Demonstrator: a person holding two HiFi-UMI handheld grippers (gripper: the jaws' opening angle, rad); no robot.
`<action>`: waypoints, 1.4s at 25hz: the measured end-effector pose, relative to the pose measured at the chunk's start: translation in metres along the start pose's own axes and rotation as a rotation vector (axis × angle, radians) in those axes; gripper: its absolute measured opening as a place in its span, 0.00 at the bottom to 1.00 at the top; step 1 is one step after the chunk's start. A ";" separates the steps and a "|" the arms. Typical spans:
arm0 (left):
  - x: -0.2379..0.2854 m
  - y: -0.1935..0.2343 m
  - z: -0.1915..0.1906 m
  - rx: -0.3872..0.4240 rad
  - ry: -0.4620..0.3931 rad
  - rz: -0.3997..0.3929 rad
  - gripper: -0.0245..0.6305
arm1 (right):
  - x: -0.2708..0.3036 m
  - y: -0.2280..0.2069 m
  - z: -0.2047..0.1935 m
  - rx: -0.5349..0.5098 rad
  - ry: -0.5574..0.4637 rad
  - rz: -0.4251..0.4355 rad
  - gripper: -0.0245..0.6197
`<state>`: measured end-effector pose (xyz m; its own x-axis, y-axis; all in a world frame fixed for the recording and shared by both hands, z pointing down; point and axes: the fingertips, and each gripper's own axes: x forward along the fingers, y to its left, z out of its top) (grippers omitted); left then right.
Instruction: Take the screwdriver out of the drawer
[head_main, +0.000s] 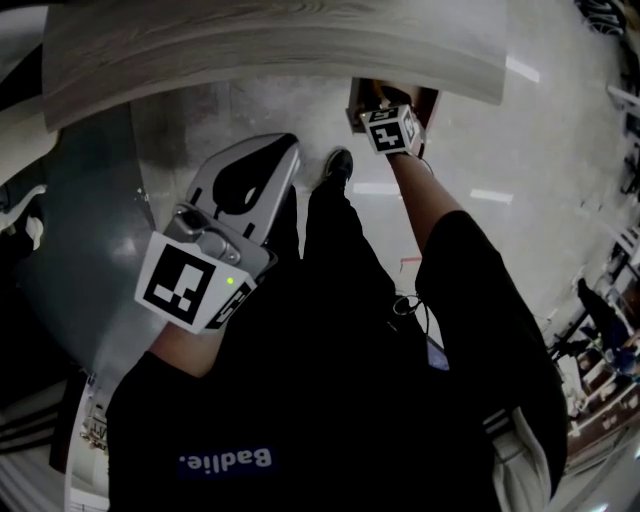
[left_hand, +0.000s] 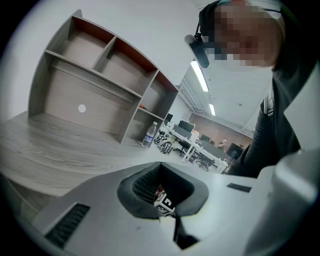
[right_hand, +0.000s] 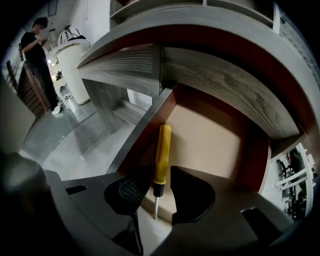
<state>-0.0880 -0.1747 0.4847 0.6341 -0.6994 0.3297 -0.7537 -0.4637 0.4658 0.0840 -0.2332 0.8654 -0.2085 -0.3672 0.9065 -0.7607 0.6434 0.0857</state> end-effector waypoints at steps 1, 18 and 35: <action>0.000 0.001 -0.001 -0.002 0.002 0.002 0.04 | 0.002 0.000 0.000 -0.010 0.004 -0.003 0.26; -0.013 0.006 -0.012 -0.009 0.015 0.031 0.04 | 0.003 -0.003 0.004 -0.074 0.041 -0.023 0.19; -0.018 -0.042 0.023 0.026 0.004 -0.040 0.04 | -0.083 -0.034 -0.019 -0.023 0.167 -0.007 0.19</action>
<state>-0.0713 -0.1553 0.4400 0.6642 -0.6782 0.3144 -0.7321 -0.5053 0.4567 0.1394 -0.2118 0.7953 -0.0969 -0.2567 0.9616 -0.7470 0.6572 0.1002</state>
